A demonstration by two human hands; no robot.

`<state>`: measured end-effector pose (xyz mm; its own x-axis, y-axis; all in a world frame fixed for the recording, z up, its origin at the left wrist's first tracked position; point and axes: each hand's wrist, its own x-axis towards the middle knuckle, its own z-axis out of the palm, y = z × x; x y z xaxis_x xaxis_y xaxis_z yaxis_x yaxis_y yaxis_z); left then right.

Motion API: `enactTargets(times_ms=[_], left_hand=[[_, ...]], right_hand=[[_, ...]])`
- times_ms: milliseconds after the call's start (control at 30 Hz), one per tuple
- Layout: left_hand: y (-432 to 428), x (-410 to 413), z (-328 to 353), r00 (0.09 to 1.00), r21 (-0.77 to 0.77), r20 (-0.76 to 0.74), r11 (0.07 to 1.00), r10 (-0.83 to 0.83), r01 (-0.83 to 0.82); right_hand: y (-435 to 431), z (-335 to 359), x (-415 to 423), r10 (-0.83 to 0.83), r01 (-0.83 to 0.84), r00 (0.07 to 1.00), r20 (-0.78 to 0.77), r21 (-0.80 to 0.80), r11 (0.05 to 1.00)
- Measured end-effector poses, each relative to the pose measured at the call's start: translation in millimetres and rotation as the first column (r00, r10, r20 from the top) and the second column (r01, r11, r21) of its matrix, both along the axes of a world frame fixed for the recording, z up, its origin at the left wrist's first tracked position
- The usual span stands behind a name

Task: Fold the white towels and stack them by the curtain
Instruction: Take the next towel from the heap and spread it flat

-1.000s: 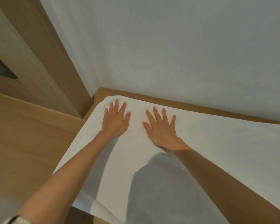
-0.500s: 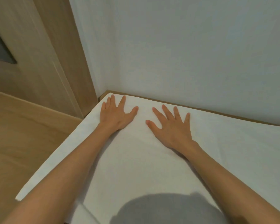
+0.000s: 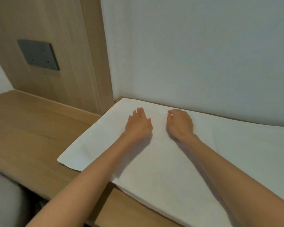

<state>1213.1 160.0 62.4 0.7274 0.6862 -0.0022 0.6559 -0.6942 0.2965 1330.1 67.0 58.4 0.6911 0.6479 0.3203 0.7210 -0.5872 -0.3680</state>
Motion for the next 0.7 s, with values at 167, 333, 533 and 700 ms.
enactTargets(times_ms=[167,333,533,700], left_hand=[[-27,-34,-15,0.997,0.01,-0.081,1.0,0.002,-0.001],[-15,-90,-21,0.999,0.083,-0.047,0.996,-0.012,0.016],[20,-158,-20,0.992,0.109,-0.039,0.988,0.118,-0.113],[8,-164,-11,0.991,0.139,-0.03,0.982,0.13,-0.124]], right_hand=[[-23,3,-30,0.07,-0.104,0.99,-0.121,-0.299,0.948],[-46,-13,-49,0.054,-0.103,0.989,-0.138,-0.38,0.919],[-54,-16,-52,0.052,-0.07,0.997,-0.064,-0.327,0.942],[-59,-7,-58,0.076,-0.088,0.995,-0.067,-0.202,0.975]])
